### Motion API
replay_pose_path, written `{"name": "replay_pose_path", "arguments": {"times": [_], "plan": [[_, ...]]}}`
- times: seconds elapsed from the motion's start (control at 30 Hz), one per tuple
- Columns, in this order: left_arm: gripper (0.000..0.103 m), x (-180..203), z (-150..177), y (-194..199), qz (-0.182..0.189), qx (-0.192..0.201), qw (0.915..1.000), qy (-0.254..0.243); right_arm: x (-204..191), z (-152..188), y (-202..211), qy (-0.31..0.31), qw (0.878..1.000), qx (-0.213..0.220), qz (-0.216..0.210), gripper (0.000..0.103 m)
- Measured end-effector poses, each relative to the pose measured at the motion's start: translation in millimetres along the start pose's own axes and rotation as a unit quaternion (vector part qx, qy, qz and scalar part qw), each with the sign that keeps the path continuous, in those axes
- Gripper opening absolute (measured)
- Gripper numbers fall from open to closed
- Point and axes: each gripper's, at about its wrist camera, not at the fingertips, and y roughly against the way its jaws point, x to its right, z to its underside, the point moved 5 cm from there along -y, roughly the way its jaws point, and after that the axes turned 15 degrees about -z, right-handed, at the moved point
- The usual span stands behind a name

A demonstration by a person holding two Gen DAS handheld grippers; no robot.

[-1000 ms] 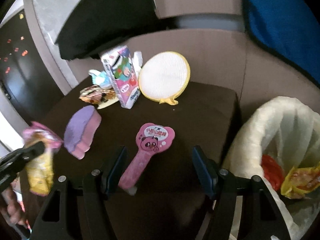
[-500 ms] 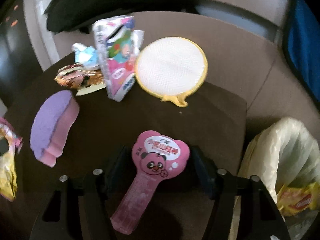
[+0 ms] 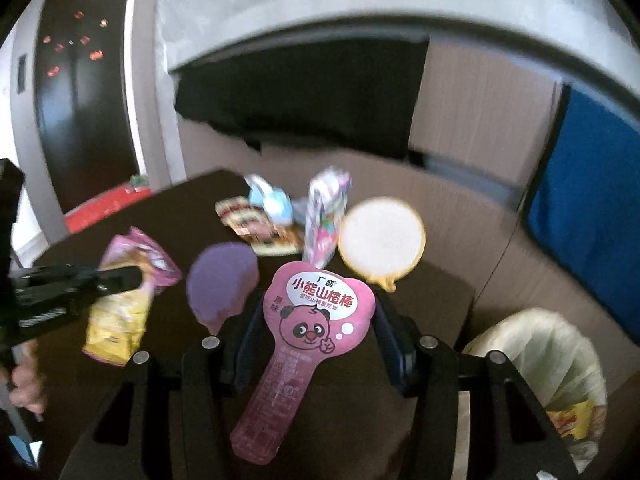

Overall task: Collect trash
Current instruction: 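Carry the wrapper and lollipop card with both tools over the lined bin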

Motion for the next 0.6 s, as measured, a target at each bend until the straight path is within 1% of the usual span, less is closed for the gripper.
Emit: {"name": "replay_pose_path", "arguments": {"times": [0.03,0.13,0.27,0.47,0.6], "plan": [[0.007,3.8,-3.1,5.6,0.002,0.007,1.0000,-0.003,-3.7,-7.0,1.0,0.002,1.000,0.006,0.000,0.049],[0.007,19.5,-15.0,26.4,0.010,0.033,0.9993,-0.014,-7.1,-16.2,26.5,0.013,0.999,0.031,0.002,0.049],[0.006,43.3,-29.4,51.8,0.022,0.063,0.9973,-0.031,-6.5,-21.0,57.7,0.022,0.998,0.056,0.013,0.049],[0.007,85.5,-43.6,88.3,0.041,0.107,0.9914,-0.063,2.7,-23.8,108.5,0.028,0.994,0.096,0.042,0.049],[0.006,120.3,-54.4,108.8,0.053,0.139,0.9854,-0.082,11.1,-27.3,139.0,0.029,0.991,0.117,0.064,0.049]]}}
